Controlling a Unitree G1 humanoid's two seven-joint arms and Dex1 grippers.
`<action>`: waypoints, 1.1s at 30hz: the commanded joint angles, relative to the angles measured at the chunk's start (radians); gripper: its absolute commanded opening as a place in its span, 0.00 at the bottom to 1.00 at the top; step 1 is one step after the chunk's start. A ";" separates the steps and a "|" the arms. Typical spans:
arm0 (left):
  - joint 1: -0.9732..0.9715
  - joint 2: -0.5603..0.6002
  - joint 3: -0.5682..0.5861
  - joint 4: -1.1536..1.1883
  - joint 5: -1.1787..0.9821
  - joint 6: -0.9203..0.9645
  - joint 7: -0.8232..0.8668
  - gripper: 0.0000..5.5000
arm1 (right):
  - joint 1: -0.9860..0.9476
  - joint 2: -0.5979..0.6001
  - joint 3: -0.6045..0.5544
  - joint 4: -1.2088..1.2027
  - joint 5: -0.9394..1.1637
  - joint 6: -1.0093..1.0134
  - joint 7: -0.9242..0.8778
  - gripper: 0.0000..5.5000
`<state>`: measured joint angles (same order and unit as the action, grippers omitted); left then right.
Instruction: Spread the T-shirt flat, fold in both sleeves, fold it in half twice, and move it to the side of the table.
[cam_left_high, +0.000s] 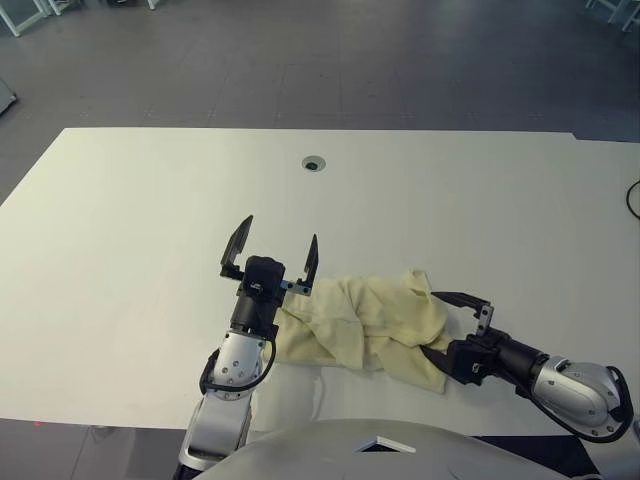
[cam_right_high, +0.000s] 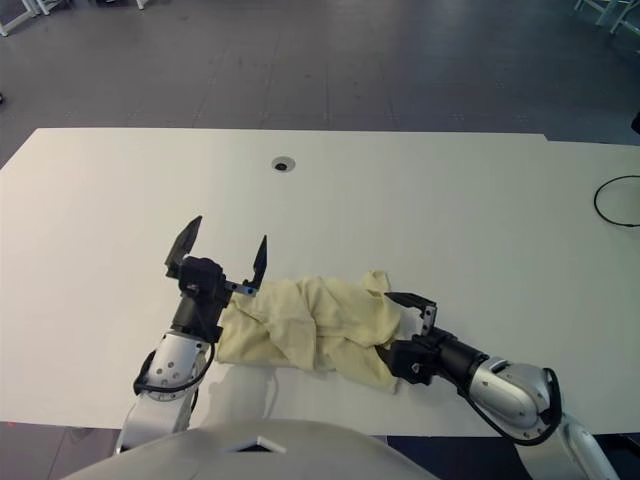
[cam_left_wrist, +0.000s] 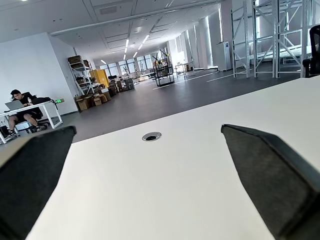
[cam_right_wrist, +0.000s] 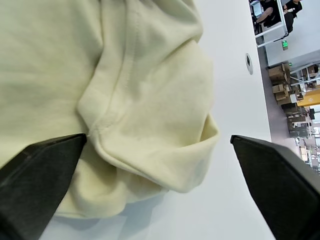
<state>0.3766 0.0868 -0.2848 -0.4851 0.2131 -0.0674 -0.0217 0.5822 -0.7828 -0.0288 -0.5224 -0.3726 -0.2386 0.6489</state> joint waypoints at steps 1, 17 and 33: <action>-0.006 -0.009 -0.006 0.025 0.015 -0.012 0.012 0.98 | 0.023 -0.024 -0.005 -0.019 0.011 -0.007 0.028 0.98; -0.004 -0.017 -0.015 0.050 0.022 -0.024 0.026 0.98 | -0.038 -0.014 0.003 0.040 -0.088 -0.063 -0.052 0.98; -0.005 -0.020 -0.023 0.080 0.022 -0.036 0.023 0.98 | -0.075 0.002 0.017 0.052 -0.143 -0.176 -0.134 0.58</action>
<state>0.3764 0.0681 -0.3023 -0.4124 0.2318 -0.1027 0.0056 0.5196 -0.7842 -0.0162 -0.4808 -0.5108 -0.4073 0.5168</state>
